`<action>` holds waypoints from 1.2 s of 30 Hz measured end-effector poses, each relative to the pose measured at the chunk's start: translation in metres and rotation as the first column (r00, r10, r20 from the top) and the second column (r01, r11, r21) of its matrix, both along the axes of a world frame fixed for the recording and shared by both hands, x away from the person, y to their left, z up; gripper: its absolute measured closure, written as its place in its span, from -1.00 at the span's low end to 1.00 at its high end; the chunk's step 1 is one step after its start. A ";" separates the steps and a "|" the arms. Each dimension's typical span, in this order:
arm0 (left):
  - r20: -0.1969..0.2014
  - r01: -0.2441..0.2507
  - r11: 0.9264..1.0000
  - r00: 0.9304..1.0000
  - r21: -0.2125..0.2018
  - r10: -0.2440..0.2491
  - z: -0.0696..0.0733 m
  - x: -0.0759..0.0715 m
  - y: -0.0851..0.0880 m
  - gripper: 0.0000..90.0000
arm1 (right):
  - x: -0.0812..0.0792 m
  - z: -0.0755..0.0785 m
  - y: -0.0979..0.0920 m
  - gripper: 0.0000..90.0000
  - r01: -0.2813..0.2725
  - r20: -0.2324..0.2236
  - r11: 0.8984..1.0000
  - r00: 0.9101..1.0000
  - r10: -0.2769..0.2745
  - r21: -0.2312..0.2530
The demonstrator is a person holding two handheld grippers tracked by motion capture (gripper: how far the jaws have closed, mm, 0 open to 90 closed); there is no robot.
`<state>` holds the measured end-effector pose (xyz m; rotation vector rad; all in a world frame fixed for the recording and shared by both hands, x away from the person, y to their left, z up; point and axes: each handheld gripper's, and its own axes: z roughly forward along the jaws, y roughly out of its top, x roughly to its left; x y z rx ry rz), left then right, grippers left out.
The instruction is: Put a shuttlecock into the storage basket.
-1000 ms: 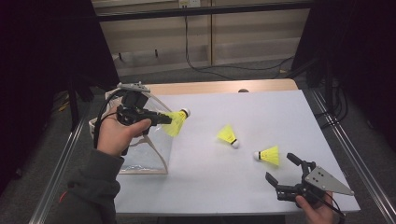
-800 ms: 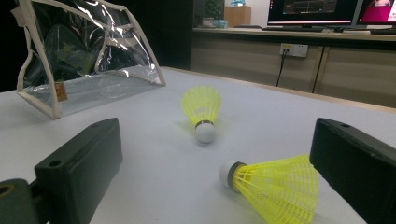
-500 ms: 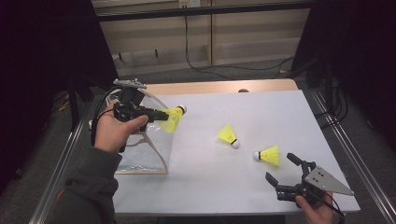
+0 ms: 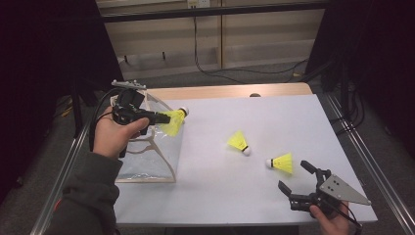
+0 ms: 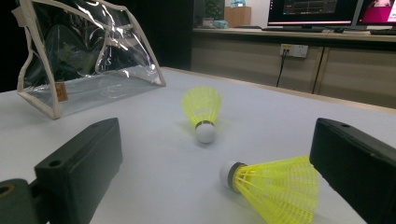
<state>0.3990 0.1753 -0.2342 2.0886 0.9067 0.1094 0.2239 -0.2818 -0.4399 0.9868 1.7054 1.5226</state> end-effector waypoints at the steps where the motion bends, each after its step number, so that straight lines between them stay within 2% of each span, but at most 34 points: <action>1: -0.003 -0.003 1.000 1.000 -0.003 0.003 0.000 0.000 0.001 0.97 | 0.000 0.000 0.000 -0.95 0.000 0.001 1.000 1.000 0.000 -0.001; 36: 0.006 -0.059 0.998 0.998 0.015 0.059 0.010 0.005 0.023 0.97 | 0.000 0.000 0.000 -0.95 -0.001 0.003 1.000 1.000 0.001 -0.004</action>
